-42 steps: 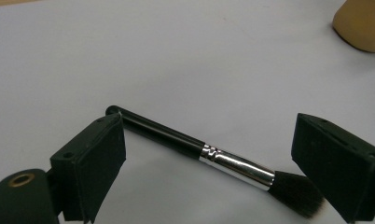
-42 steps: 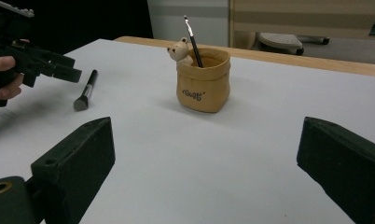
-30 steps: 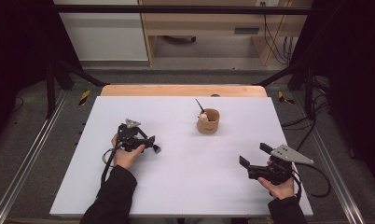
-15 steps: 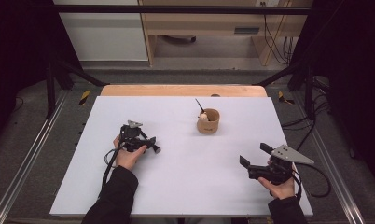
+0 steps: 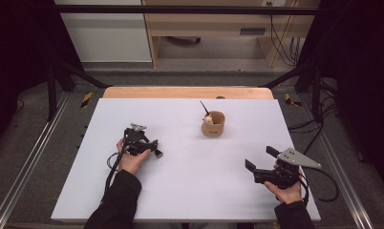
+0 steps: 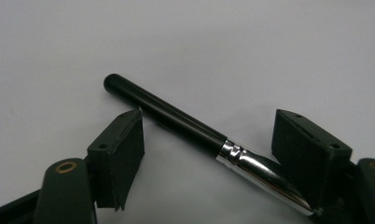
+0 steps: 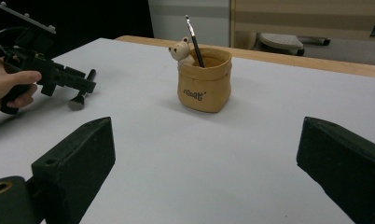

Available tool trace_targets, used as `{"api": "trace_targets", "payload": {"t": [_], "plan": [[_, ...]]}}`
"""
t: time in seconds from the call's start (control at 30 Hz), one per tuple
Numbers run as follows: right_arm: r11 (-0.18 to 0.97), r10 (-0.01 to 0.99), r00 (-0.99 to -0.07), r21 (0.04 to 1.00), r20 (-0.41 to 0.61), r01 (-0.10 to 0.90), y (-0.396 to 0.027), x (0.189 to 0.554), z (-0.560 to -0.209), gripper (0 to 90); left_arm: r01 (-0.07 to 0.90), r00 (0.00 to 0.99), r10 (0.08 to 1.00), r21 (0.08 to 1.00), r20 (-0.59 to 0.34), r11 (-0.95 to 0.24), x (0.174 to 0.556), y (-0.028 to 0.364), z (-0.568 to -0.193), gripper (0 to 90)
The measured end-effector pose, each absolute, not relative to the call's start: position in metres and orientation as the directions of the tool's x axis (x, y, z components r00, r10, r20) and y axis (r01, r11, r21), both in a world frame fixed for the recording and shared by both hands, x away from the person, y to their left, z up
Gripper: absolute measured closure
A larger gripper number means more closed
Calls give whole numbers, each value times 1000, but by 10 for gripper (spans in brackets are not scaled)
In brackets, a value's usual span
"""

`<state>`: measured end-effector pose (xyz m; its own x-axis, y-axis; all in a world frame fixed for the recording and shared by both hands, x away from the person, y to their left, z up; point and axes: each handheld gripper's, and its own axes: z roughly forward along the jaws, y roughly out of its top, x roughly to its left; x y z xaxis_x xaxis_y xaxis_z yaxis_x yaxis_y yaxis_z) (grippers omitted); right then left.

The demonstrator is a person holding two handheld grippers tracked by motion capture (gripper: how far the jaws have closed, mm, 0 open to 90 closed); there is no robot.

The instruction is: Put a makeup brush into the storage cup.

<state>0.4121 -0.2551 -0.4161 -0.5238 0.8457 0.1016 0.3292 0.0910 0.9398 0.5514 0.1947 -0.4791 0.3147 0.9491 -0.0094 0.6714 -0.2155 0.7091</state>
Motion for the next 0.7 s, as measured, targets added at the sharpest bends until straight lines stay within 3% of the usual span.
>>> {"api": "trace_targets", "payload": {"t": [0.7], "plan": [[101, 845, -526, 937, 96, 333, -254, 413, -417, 50, 671, 321, 947, 709, -12, -218, 544, 204, -476, 453]]}}
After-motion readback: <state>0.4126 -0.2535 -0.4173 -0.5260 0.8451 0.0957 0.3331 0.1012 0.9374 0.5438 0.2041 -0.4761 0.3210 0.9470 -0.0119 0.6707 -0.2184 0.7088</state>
